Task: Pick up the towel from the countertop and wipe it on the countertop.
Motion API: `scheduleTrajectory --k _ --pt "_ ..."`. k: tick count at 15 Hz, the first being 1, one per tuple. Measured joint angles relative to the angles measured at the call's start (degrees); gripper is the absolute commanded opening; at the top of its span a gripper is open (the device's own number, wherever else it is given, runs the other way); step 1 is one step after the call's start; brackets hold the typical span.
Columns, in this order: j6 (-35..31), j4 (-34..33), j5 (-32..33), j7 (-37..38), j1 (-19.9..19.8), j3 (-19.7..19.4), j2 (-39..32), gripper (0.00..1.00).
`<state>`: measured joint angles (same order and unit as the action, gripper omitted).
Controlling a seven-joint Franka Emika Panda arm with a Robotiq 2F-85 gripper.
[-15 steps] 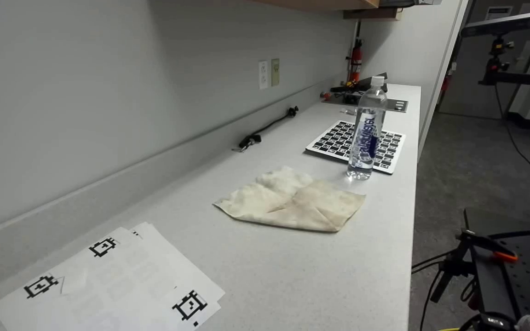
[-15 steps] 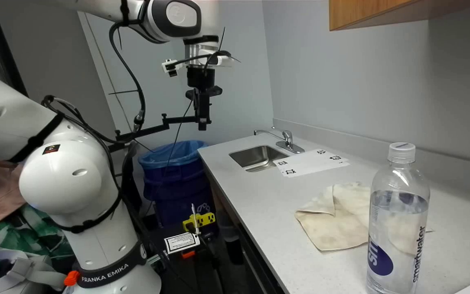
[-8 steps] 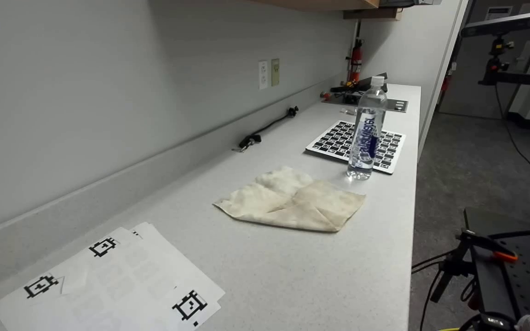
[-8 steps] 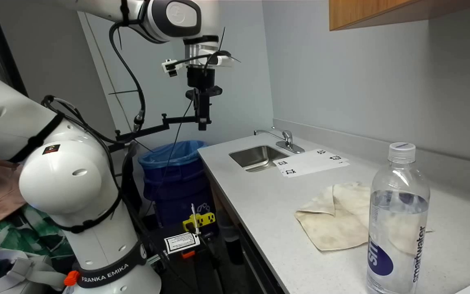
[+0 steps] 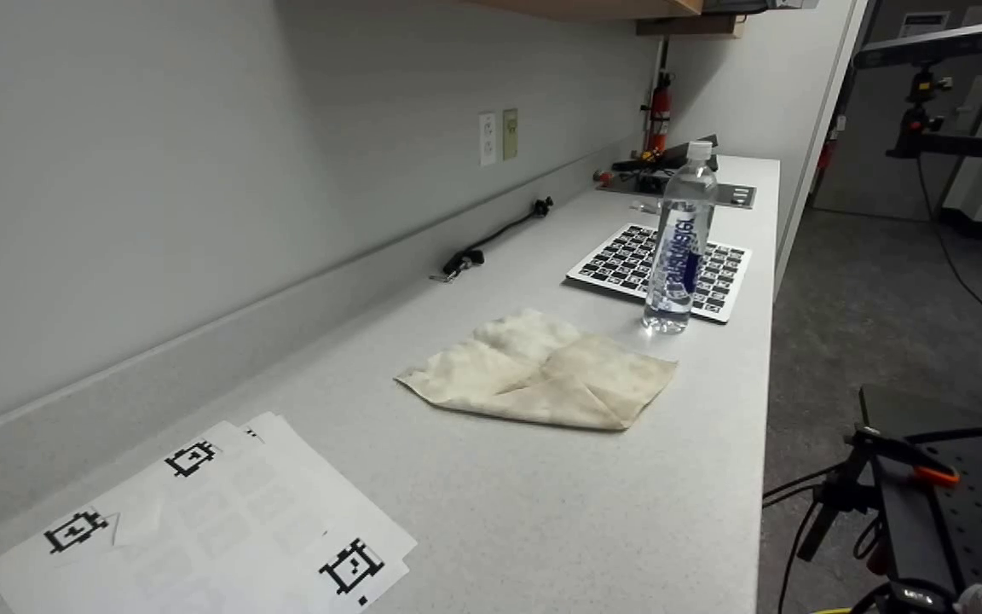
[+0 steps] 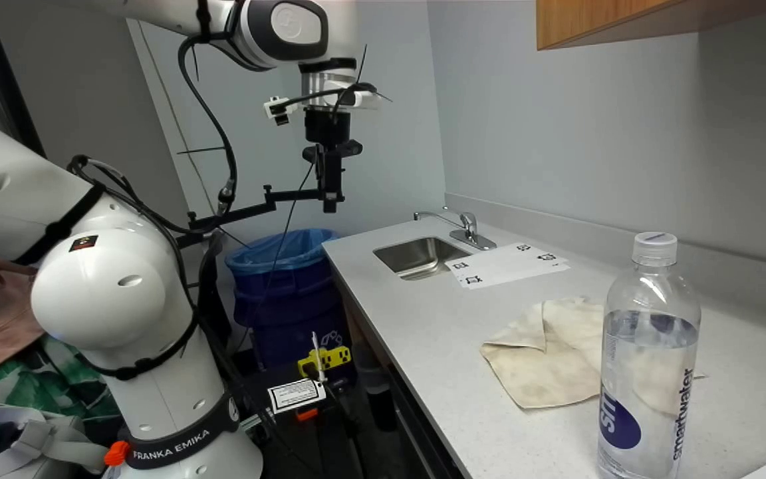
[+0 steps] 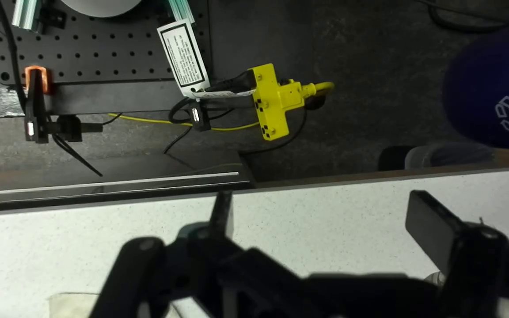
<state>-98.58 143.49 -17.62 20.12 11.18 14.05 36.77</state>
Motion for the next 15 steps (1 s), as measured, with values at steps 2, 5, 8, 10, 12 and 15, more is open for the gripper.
scheduleTrajectory --k 2,5,8,10,12,15 --pt "0.0 -0.1 0.1 0.0 -0.2 0.0 0.0 1.00" --pt "0.0 -0.7 0.8 0.0 -0.9 -0.1 -0.1 1.00" --pt "-0.4 -2.0 2.8 0.0 -2.3 -0.2 -0.7 1.00" --pt "-1.4 -3.0 4.8 -0.1 -3.3 -0.2 -1.7 1.00" --pt "-5.1 -3.6 8.1 -0.1 -4.3 -0.2 -2.9 1.00" --pt "-12.5 -3.7 12.9 -0.1 -6.1 -0.2 -5.6 1.00"
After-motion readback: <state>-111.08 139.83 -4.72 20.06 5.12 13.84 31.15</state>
